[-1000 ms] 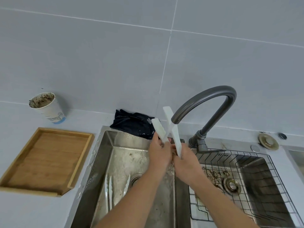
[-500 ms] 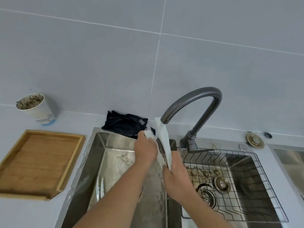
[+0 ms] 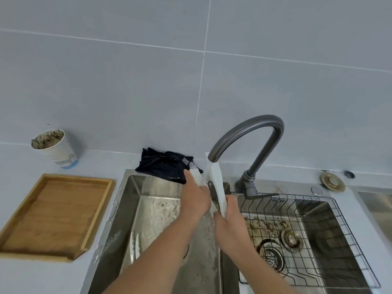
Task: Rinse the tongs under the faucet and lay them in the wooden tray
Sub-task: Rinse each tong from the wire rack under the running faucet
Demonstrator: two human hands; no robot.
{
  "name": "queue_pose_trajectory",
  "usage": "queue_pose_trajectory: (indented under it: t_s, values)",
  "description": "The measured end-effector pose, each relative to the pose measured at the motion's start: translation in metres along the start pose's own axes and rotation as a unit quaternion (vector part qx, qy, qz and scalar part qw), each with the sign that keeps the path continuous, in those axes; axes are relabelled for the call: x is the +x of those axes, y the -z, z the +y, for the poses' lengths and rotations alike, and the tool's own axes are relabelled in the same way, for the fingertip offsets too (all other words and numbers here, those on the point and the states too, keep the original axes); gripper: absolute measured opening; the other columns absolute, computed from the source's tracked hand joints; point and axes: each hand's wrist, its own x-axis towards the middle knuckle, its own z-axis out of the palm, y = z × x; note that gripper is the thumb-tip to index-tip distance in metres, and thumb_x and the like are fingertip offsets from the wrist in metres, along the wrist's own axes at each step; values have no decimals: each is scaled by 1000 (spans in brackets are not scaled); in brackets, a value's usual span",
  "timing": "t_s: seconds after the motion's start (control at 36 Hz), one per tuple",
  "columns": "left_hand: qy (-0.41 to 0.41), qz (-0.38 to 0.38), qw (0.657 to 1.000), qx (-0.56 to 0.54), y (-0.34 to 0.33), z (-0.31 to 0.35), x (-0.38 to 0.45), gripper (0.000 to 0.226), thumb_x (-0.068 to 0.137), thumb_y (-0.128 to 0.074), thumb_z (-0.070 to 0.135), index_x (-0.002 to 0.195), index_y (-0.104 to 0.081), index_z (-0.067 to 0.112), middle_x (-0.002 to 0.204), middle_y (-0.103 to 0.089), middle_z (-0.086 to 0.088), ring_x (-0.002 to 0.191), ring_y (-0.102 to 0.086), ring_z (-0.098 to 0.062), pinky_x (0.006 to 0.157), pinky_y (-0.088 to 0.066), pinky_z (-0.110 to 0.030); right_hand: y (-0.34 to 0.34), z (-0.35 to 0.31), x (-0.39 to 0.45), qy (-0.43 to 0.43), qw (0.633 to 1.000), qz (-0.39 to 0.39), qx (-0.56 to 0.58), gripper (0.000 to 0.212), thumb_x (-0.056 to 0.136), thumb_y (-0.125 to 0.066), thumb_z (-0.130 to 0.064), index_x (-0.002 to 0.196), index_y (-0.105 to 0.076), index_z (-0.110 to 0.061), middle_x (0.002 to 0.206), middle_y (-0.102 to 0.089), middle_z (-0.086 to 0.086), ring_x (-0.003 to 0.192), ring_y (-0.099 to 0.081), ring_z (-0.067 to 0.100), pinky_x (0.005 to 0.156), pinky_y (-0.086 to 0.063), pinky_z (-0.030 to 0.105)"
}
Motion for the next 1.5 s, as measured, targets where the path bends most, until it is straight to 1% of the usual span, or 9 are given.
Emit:
queue_pose_trajectory:
  t_s: [0.11,0.31,0.44,0.69,0.94,1.17,1.25,1.36,1.5]
  values:
    - [-9,38,998,59,7,-1,7,35,98,-39,6,132,-48,7,99,-63,-8,77,-56,-19,52,-35,-24,-5,-1,-4,7,1000,-12,9,23,100,-43,-12,102,-38,-35,75,-61,2,49,-53,6,44,-44,28]
    - [-3,63,994,87,35,-12,25,32,99,-45,12,125,-64,13,118,-68,-4,91,-58,-14,69,-38,-18,-15,0,-13,14,999,-41,30,19,102,-42,-18,99,-36,-36,73,-57,0,44,-48,3,41,-39,22]
    - [89,0,975,-202,33,-8,18,23,101,-54,31,118,-62,18,90,-74,-8,75,-74,-25,71,-63,-42,-1,-3,0,-22,991,-39,122,4,102,-43,-42,104,-46,-41,75,-59,8,43,-45,5,40,-41,24]
    - [138,-45,862,-485,55,-6,5,28,99,-56,46,117,-62,25,107,-76,-14,85,-78,-27,62,-62,-37,2,-8,18,-113,965,-59,229,22,103,-42,-46,96,-62,-41,76,-59,6,42,-53,16,38,-42,25]
    - [41,13,908,-417,66,1,7,21,101,-59,35,117,-60,21,88,-73,-10,76,-75,-23,58,-60,-35,-1,-13,27,-72,986,-85,126,70,59,-73,-73,117,-43,-49,97,-65,-11,52,-63,0,44,-46,14]
    - [35,62,943,-325,62,-2,16,34,106,-45,36,138,-52,30,118,-67,0,100,-69,-15,85,-57,-35,4,-21,39,-90,961,-144,217,23,83,-63,-60,98,-71,-45,91,-69,-2,48,-48,7,38,-33,24]
    - [85,25,964,-252,50,-14,13,60,98,-58,31,153,-35,25,119,-65,4,111,-63,-18,98,-50,-40,0,-19,45,-140,942,-136,273,56,82,-56,-71,100,-72,-22,84,-61,8,46,-40,10,33,-25,21]
    - [89,-47,967,-235,27,-21,2,40,92,-61,9,128,-54,24,104,-75,-4,88,-73,-15,64,-57,-24,-12,-17,46,-173,920,-133,326,60,93,-42,-71,97,-73,-19,71,-61,3,44,-38,10,33,-23,18]
    - [60,11,988,-143,11,-21,5,16,90,-63,16,104,-60,24,97,-72,1,90,-69,-18,79,-59,-38,-23,-13,33,-188,914,-111,342,57,96,-37,-68,111,-69,-24,58,-46,0,43,-37,9,35,-24,20]
